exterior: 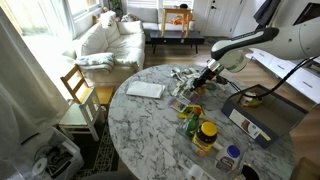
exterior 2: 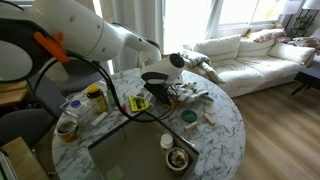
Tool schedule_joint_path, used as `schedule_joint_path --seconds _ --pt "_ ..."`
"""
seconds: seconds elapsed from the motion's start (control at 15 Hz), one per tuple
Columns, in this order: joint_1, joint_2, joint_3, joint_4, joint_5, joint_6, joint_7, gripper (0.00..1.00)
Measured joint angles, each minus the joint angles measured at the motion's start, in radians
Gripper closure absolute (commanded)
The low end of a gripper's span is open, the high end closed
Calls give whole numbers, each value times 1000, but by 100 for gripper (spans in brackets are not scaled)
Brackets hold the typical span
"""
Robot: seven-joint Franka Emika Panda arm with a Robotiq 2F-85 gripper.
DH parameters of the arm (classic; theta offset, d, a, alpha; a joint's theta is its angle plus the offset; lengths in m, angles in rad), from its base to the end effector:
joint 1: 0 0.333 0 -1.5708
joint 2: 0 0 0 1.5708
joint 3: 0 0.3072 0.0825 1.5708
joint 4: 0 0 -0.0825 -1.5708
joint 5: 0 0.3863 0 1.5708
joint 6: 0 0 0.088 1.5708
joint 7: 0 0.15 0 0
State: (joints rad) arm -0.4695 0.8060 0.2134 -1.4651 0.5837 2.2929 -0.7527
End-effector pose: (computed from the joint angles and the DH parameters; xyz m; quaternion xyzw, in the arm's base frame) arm 0.7066 -0.1767 0.1740 -0.9563 -0.0182 -0.1505 0.2500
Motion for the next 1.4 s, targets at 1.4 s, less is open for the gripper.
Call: schedule_joint_path --seconds 1.4 --pt "-45 139 -1 151 448 -244 -781 99"
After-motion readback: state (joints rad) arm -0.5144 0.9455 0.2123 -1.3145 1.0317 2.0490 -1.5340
